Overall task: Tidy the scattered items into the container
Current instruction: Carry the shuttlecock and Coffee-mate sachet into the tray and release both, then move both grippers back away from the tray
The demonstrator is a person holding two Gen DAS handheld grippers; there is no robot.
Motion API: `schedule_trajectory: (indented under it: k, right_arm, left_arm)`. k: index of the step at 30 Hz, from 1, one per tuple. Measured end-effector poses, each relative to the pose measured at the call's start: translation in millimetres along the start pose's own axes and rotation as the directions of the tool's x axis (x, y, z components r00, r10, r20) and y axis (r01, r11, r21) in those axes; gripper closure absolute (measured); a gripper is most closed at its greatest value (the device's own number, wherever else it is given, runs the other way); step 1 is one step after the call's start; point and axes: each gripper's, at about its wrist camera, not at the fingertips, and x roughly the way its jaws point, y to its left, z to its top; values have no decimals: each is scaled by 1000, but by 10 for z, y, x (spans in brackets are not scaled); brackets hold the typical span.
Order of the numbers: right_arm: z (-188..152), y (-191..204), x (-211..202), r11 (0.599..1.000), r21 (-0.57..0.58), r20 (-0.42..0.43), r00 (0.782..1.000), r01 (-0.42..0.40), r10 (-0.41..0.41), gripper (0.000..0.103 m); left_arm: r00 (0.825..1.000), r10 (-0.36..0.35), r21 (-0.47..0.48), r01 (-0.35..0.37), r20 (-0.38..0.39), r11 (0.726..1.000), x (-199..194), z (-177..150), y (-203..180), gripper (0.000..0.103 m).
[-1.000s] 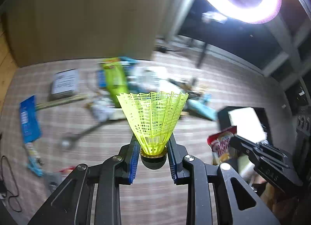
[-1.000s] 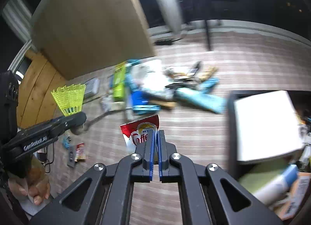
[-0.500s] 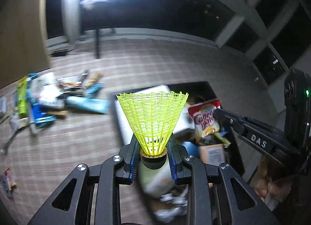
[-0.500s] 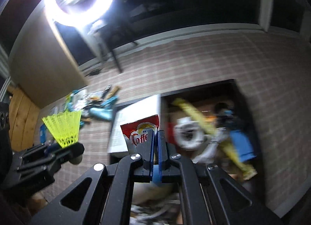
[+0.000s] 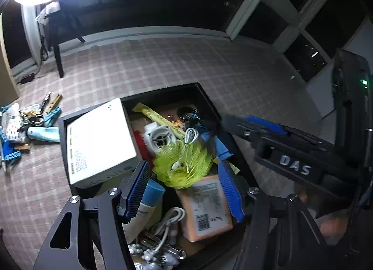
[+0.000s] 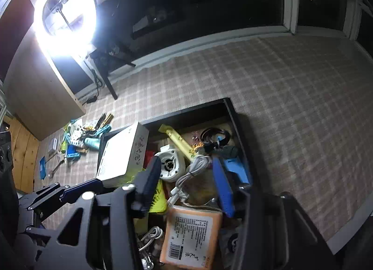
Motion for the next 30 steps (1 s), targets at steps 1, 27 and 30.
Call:
schedule_trajectory:
  k: [1,27,30]
  right_arm:
    - [-2,-2,3,1000,-3,-1,1000,-2,2,56]
    - [-280,867,206,996,-76,-17,999,-37,36,55]
    - [-352,1100,219,994,-92,-18,999,-51,50,55]
  left_arm:
    - [1000,8,0,-8,-1,1000,5,-4,6,46]
    - [980,200,-193,-192,24,962,-507,-462,1356,48]
    - [971,237,-216,-224,35,950,-660,-587,1568,48]
